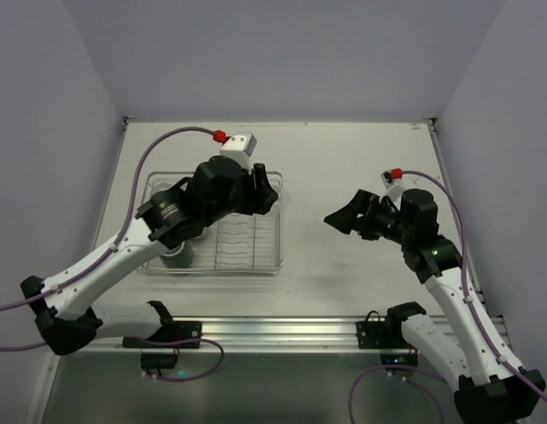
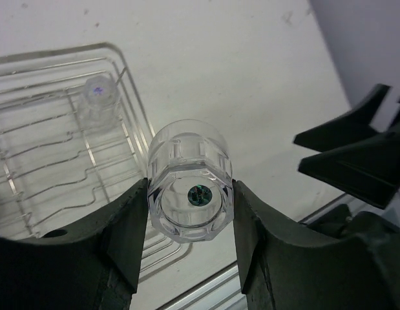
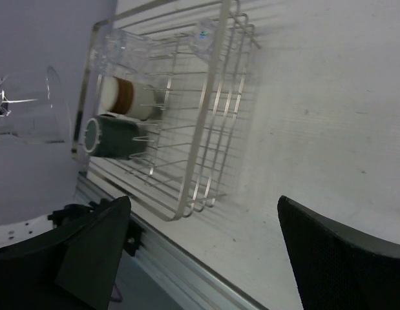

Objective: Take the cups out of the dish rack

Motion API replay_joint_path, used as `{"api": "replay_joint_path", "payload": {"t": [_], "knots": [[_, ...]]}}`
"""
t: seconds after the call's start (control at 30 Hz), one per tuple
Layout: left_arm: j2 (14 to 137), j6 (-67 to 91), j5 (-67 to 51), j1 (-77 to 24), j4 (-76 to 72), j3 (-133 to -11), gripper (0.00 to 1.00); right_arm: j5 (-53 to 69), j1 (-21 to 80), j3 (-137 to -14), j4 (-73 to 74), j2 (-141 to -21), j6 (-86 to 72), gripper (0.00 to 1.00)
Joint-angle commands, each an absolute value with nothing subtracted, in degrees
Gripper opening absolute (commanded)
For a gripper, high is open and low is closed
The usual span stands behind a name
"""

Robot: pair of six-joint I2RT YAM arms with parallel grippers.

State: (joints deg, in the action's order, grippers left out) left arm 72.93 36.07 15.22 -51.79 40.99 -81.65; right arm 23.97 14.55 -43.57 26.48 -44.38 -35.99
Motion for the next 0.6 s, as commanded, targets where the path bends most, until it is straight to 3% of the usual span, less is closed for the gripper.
{"api": "replay_joint_path", "payload": {"t": [0.0, 0.13, 0.37, 0.57], "knots": [[67.86, 36.02, 7.32, -51.68, 30.34, -74.91, 0.00, 36.89, 14.24, -42.98, 14.63, -44.21, -41.64, 0.97], [62.50, 39.46, 0.89, -51.50, 19.98, -67.78, 0.00, 46.91, 14.33, -39.04, 1.44, -44.39, -50.86, 0.82], [58.27, 45.96, -5.44, -51.07, 7.83, -58.02, 0.00, 55.01, 14.24, -32.09, -25.27, -47.19, -68.53, 0.73], [58.71, 49.74, -8.26, -51.06, 1.76, -55.28, 0.00, 57.30, 14.33, -30.50, -35.84, -49.65, -75.66, 0.66]]}}
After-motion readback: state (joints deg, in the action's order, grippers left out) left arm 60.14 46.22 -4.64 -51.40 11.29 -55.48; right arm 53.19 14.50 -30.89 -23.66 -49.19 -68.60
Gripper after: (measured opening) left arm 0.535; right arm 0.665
